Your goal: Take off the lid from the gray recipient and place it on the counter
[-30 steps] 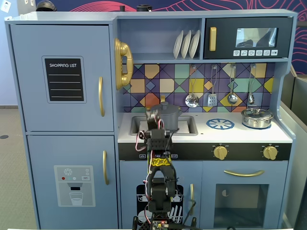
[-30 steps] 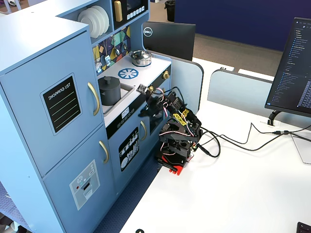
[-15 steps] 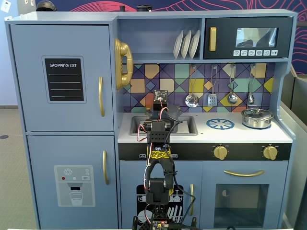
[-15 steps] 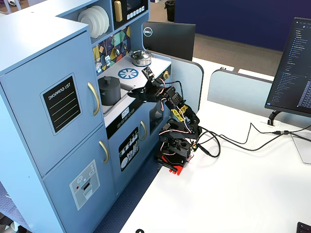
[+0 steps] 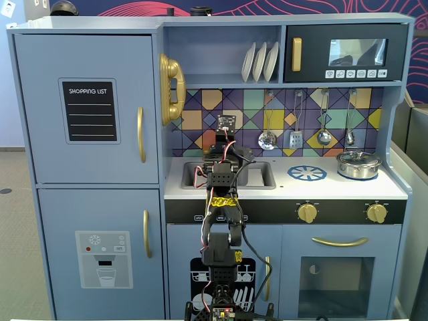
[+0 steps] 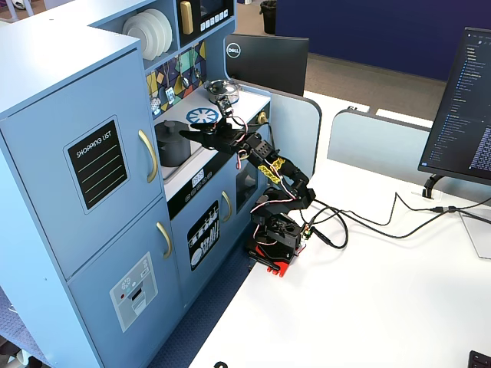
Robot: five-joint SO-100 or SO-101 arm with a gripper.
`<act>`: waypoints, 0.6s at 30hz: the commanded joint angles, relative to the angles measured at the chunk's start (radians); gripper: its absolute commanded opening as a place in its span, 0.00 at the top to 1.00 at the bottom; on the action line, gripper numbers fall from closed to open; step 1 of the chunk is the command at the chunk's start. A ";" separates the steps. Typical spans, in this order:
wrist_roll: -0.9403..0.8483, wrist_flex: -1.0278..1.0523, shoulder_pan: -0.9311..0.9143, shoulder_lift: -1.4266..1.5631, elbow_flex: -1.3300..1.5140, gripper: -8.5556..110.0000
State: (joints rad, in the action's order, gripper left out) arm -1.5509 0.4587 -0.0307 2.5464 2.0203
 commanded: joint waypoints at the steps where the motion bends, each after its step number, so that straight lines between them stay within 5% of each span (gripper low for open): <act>1: -0.017 -0.130 -0.012 -0.064 -0.034 0.76; 18: -0.051 -0.328 -0.077 -0.314 -0.083 0.75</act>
State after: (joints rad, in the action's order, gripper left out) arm -1.5953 0.1841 -0.0859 2.2657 2.0187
